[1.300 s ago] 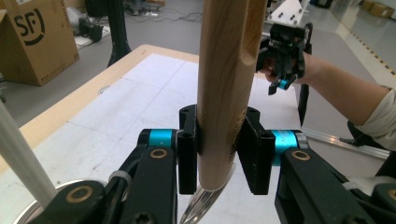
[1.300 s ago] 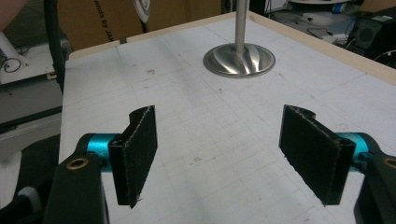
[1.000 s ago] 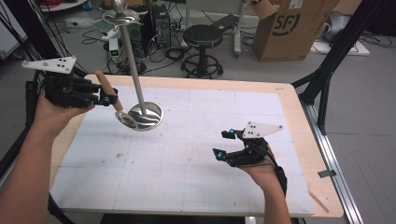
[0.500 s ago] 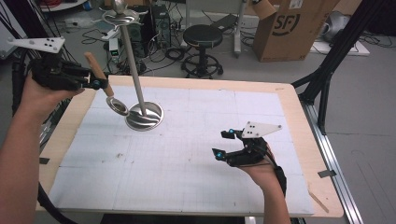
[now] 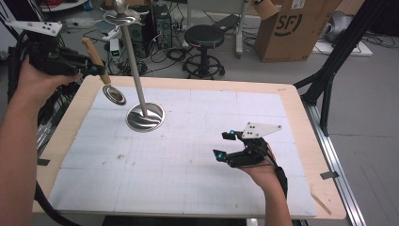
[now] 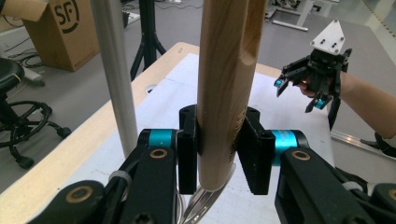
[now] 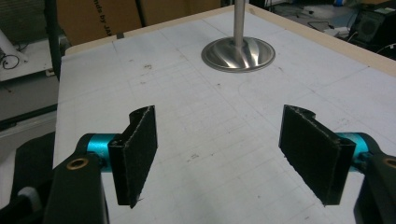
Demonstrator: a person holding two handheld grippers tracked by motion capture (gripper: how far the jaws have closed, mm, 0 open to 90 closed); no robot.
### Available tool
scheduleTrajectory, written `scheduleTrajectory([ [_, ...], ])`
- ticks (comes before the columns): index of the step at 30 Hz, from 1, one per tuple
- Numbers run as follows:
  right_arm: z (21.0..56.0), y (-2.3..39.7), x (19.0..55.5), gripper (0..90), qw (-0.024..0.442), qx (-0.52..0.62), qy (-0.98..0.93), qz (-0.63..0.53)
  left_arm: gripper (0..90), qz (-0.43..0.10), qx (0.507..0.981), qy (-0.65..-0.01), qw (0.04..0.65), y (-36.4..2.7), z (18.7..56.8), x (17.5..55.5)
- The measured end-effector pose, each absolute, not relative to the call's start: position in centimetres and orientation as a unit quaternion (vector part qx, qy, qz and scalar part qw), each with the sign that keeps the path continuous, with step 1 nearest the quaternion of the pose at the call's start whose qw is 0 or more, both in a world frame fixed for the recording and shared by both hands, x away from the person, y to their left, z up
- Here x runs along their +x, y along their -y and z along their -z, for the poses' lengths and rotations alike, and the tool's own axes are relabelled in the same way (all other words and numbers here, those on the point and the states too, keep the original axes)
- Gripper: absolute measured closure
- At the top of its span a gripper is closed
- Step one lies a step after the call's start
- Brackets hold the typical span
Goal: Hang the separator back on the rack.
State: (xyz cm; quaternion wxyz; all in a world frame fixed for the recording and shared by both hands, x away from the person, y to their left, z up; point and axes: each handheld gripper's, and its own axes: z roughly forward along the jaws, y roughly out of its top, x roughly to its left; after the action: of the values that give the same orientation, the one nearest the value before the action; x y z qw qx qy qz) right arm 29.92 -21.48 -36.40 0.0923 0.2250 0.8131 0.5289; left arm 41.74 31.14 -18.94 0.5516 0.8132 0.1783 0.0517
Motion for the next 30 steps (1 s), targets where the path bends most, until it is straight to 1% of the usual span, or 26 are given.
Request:
scheduleTrajectory([
  [8, 36.5, 21.5, 29.8, 27.2, 0.093, 0.224, -0.814, -0.528, 70.7, -0.059, 0.809, -0.191, 0.553, -32.0, 17.7, 43.6],
  [17, 36.6, 21.8, 29.8, 27.2, 0.095, 0.23, -0.812, -0.528, 70.6, -0.058, 0.81, -0.197, 0.549, -31.9, 16.4, 45.0],
  [30, 36.4, 22.2, 29.6, 27.2, 0.096, 0.23, -0.807, -0.535, 70.7, -0.055, 0.815, -0.202, 0.541, -31.6, 16.1, 46.0],
])
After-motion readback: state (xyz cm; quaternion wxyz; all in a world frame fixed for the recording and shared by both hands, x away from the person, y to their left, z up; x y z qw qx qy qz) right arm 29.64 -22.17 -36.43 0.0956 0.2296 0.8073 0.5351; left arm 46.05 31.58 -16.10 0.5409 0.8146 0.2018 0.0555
